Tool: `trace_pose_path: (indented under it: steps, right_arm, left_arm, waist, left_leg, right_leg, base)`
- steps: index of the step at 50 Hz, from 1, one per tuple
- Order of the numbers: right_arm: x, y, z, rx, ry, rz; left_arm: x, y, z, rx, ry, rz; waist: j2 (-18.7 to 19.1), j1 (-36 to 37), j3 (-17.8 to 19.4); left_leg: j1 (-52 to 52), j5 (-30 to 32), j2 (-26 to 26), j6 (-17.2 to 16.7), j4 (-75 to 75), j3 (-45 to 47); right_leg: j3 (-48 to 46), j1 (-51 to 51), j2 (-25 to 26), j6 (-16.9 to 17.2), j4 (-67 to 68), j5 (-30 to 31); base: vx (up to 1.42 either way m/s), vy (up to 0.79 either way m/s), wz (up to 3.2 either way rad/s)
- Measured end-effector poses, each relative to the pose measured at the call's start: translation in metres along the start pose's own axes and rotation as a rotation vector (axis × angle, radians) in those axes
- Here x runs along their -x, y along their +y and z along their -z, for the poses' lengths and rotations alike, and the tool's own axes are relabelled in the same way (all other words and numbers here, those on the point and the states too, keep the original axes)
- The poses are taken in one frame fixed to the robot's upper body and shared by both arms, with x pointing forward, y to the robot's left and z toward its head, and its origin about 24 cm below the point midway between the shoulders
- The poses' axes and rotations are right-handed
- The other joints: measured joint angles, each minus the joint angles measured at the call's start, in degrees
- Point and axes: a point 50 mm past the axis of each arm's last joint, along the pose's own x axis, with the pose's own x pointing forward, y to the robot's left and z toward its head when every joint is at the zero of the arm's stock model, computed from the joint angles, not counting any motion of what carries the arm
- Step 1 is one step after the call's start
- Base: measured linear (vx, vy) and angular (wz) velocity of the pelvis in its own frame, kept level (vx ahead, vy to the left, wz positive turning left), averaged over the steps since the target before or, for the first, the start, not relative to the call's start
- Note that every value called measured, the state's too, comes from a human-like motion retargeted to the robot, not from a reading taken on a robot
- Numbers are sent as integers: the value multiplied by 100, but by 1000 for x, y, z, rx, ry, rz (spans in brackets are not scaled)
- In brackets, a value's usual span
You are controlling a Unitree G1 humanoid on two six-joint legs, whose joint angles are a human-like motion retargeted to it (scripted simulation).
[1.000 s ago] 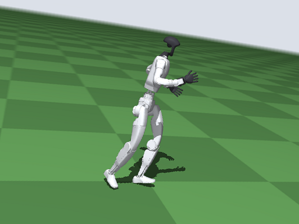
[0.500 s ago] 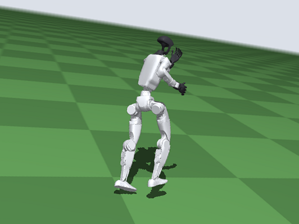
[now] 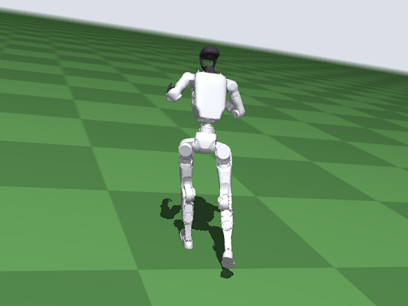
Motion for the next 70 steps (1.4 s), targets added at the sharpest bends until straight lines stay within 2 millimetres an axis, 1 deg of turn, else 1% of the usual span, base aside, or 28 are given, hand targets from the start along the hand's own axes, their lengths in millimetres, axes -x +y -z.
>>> trace_pose_path:
  steps: [2, 5, 7, 9, 13, 17, 20, 23, 25, 27, 30, 33, 35, 38, 41, 43, 45, 48, 50, 53, 55, 58, 60, 63, 66, 67, 68, 70]
  right_arm:
    - [12, -5, 14, 31, 79, 80]
    - [55, -17, 57, 92, 335, 251]
    - [106, -24, 78, 101, 561, 412]
    - [154, -25, 69, 88, 707, 536]
    - [201, -30, 12, 27, 847, 677]
    - [221, -28, -9, 41, 1007, 632]
    - [215, -29, -2, 145, 1045, 503]
    - [199, -41, 19, 250, 971, 461]
    - [182, -58, 39, 220, 851, 544]
    - [139, -81, 46, 232, 631, 582]
    - [44, -90, 17, 240, 153, 505]
    - [-14, -67, -26, 229, -234, 394]
    - [-28, -47, -43, 177, -366, 318]
    - [-22, -19, -36, -44, -320, 160]
    - [2, -7, -11, -178, -110, 91]
    - [26, -7, 15, -187, 80, 140]
    - [63, -15, 49, -105, 333, 244]
    - [150, -25, 66, 46, 727, 463]
    - [204, -19, 43, -30, 872, 661]
    - [237, -19, -3, -9, 1055, 678]
    - [241, -21, -19, 20, 1161, 582]
    - [245, -19, -22, -14, 1233, 527]
    - [246, -15, -16, -29, 1237, 524]
    - [241, -14, 9, -36, 1171, 534]
    - [206, -39, 40, 138, 974, 531]
    - [184, -54, 44, 223, 862, 535]
    - [156, -69, 40, 314, 719, 546]
    - [98, -88, 23, 395, 401, 574]
  left_arm:
    - [-16, -4, 10, 10, -50, 44]
    - [-69, -13, 27, 12, -193, 97]
    - [-112, -31, 16, 3, -336, 158]
    - [-140, -60, -20, 5, -542, 275]
    - [-153, -111, -96, -89, -925, 412]
    - [-147, -130, -116, -127, -1113, 384]
    - [-150, -121, -96, -186, -1029, 346]
    - [-153, -93, -50, -312, -769, 322]
    - [-150, -64, -6, -341, -510, 276]
    - [-122, -19, 35, -320, -237, 127]
    - [-46, 32, 57, -262, 89, -63]
    - [3, 44, 44, -248, 265, -96]
    - [23, 47, 32, -264, 323, -109]
    - [34, 40, 27, -224, 295, -124]
    - [13, 25, 38, -155, 154, -62]
    - [-24, 11, 55, -110, 41, 9]
    - [-83, -12, 65, -88, -91, 95]
    - [-158, -74, 10, -81, -425, 321]
    - [-170, -116, -48, -81, -667, 517]
    - [-158, -144, -104, -202, -946, 613]
    - [-150, -147, -118, -235, -1059, 578]
    - [-150, -139, -117, -212, -1106, 470]
    - [-155, -132, -106, -246, -1061, 409]
    - [-165, -105, -65, -307, -849, 342]
    - [-157, -52, -6, -337, -543, 163]
    - [-143, -29, 15, -325, -422, 72]
    - [-119, -2, 32, -279, -295, -45]
    - [-60, 31, 54, -207, -59, -184]
  waist:
    - [196, -134, 179]
    - [106, -575, 466]
    - [65, -1057, 575]
    - [221, -1684, 593]
    - [906, -3240, 448]
    - [1135, -4284, 406]
    - [884, -4174, 601]
    - [467, -3678, 808]
    - [616, -3274, 719]
    - [754, -2831, 545]
    - [354, -1974, 149]
    - [-564, -832, -289]
    - [-1079, -172, -406]
    - [-805, 431, -130]
    - [36, 314, 348]
    - [364, -34, 599]
    - [142, -479, 810]
    - [-461, -1281, 678]
    - [-420, -1944, 365]
    - [169, -3030, -91]
    - [475, -3678, -281]
    - [365, -4286, -277]
    - [117, -4271, -132]
    - [-247, -3760, 34]
    - [85, -3274, 12]
    - [241, -3109, -5]
    - [370, -2921, 10]
    - [286, -2407, -92]
  left_leg:
    - [181, -125, 133, 120, 367, -176]
    - [81, -1170, -113, 826, 1660, -729]
    - [218, -1612, -280, 983, 2054, -1145]
    - [638, -1582, -252, 743, 1865, -1554]
    - [1714, -264, 163, -13, 638, -2278]
    - [2771, 1907, 373, -613, -282, -2764]
    - [3687, 2691, 354, -541, -249, -2689]
    - [3186, 1556, -19, 333, 2667, -2032]
    - [1873, 626, 142, 753, 5239, -1760]
    - [609, 83, 355, 683, 6875, -1678]
    - [-697, -373, 376, 723, 7415, -1187]
    - [-1279, -457, 117, 1267, 5661, -325]
    - [-1195, -26, -19, 1116, 3613, 248]
    - [-229, 345, 110, 91, 517, 609]
    - [523, 237, 495, -681, -182, 233]
    - [822, 243, 675, -590, 365, -336]
    - [798, -400, 438, 34, 1511, -791]
    - [608, -1391, -90, 612, 2583, -1067]
    - [842, -1452, -112, 511, 2404, -1297]
    - [1582, -493, 270, 26, 1448, -1681]
    - [2158, 706, 410, -224, 726, -1905]
    - [3310, 2455, 221, -363, -177, -2341]
    - [3908, 2760, 100, -238, -83, -2514]
    - [3303, 1706, -334, 297, 2620, -2057]
    - [1266, 668, -14, 740, 6167, -1525]
    - [557, 460, 199, 740, 7073, -1429]
    - [-47, 405, 466, 441, 7723, -1311]
    - [-1064, 173, 572, 483, 8178, -1100]
  right_leg:
    - [-385, -285, 24, -301, 1289, -641]
    - [-781, -1317, -341, -655, 3520, -1861]
    - [-690, -2040, -305, -630, 4343, -2485]
    - [-738, -2625, -125, -512, 4448, -2763]
    - [-1593, -3222, 9, -299, 2697, -2571]
    - [-2629, -2919, -121, 136, -176, -1980]
    - [-2459, -2576, -165, 364, -825, -2106]
    - [-1800, -2067, -396, 187, -357, -2068]
    - [-1615, -2162, -224, -262, 316, -2495]
    - [-1510, -2289, 57, -722, 1026, -3279]
    - [-1152, -1942, 233, -819, 1060, -3536]
    - [-557, -1455, -26, -357, 345, -2426]
    - [-196, -1048, -224, -66, -172, -1261]
    - [157, 256, 71, 174, -853, 44]
    - [-92, 1419, 553, -273, -388, 23]
    - [-617, 1380, 688, -602, 1097, -498]
    - [-987, 643, 332, -743, 3186, -1324]
    - [-819, -1078, -102, -731, 5242, -2400]
    - [-871, -2082, -48, -747, 5433, -2721]
    - [-1487, -2860, 196, -807, 3857, -2561]
    - [-1946, -2882, 312, -688, 1955, -2053]
    - [-2152, -2401, 228, 25, -646, -1575]
    - [-1907, -2174, 136, 425, -1248, -1786]
    - [-1426, -1858, -125, 371, -1065, -1931]
    - [-1293, -1970, 76, -280, -261, -2365]
    - [-1250, -2048, 206, -554, 142, -2750]
    - [-1170, -2052, 348, -853, 603, -3229]
    - [-965, -1897, 453, -1027, 1014, -3681]
  base:
    - [113, 23, 138]
    - [110, 14, 183]
    - [115, 6, 212]
    - [124, 2, 219]
    - [135, -8, 233]
    - [144, -40, 191]
    - [146, -57, 37]
    - [138, -55, -35]
    - [127, -49, -38]
    - [132, -46, -64]
    - [144, -42, -126]
    - [152, -26, -164]
    - [161, -3, -157]
    - [169, 19, -133]
    - [167, 28, 3]
    - [158, 23, 107]
    - [148, 16, 136]
    - [147, 7, 127]
    - [153, 0, 124]
    - [159, -11, 109]
    - [165, -26, 102]
    - [172, -37, 98]
    - [171, -44, 18]
    - [158, -40, -67]
    - [143, -30, -52]
    - [148, -25, -48]
    - [156, -25, -74]
    - [162, -27, -110]
